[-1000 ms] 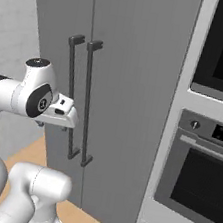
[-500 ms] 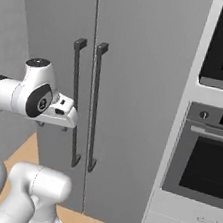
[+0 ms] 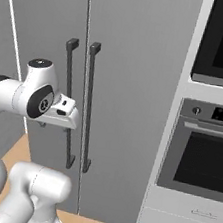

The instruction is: Navigate to the fridge.

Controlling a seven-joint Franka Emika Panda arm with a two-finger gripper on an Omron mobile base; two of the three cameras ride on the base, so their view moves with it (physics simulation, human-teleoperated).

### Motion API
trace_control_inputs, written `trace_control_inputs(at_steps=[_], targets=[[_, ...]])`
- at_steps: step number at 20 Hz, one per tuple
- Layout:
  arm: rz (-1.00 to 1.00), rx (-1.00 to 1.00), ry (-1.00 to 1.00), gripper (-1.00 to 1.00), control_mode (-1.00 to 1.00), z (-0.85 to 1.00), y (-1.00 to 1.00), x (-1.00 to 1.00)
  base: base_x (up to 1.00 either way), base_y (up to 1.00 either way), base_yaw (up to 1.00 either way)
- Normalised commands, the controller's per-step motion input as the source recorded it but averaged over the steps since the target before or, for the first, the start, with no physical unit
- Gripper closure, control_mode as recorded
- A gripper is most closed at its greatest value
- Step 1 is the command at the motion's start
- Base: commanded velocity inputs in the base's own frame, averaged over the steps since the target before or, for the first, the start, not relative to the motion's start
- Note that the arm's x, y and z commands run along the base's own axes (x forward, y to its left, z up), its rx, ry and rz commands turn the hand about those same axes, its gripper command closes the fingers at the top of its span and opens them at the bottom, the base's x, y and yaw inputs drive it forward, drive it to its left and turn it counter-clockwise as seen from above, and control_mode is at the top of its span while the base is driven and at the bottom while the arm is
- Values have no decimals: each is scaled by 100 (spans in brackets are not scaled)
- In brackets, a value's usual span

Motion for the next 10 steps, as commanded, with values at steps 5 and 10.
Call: trace_control_inputs(at_steps=[5, 10], targets=[[0, 0, 0, -100, 100, 0, 0, 0, 45, 4, -2], [0, 0, 0, -100, 100, 0, 0, 0, 39, 7, 0]])
